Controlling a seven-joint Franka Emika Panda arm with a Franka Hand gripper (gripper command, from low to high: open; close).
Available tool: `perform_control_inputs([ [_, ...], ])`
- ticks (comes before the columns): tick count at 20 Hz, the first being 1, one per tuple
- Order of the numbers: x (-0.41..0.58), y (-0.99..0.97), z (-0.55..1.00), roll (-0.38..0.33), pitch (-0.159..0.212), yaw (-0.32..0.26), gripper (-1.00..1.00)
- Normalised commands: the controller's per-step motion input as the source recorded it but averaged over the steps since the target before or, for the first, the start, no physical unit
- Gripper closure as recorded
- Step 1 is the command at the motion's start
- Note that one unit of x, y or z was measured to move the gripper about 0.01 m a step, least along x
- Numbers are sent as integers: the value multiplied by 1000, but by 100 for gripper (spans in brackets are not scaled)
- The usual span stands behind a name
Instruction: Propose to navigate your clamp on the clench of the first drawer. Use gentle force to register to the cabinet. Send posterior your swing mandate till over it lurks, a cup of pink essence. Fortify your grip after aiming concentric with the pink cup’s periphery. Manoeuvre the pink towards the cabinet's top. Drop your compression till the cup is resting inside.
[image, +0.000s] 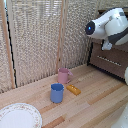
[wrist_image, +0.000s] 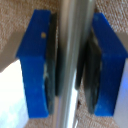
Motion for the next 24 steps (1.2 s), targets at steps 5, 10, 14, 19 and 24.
perform_control_inputs([
  [5,98,825,-3,-5,42,-90,100],
  [10,333,815,-95,-49,4,-21,100],
  [14,734,431,0,-13,39,-76,100],
  [19,191,189,0,-18,8,-83,-100],
  [24,-89,200,67,-21,-34,-120,-100],
])
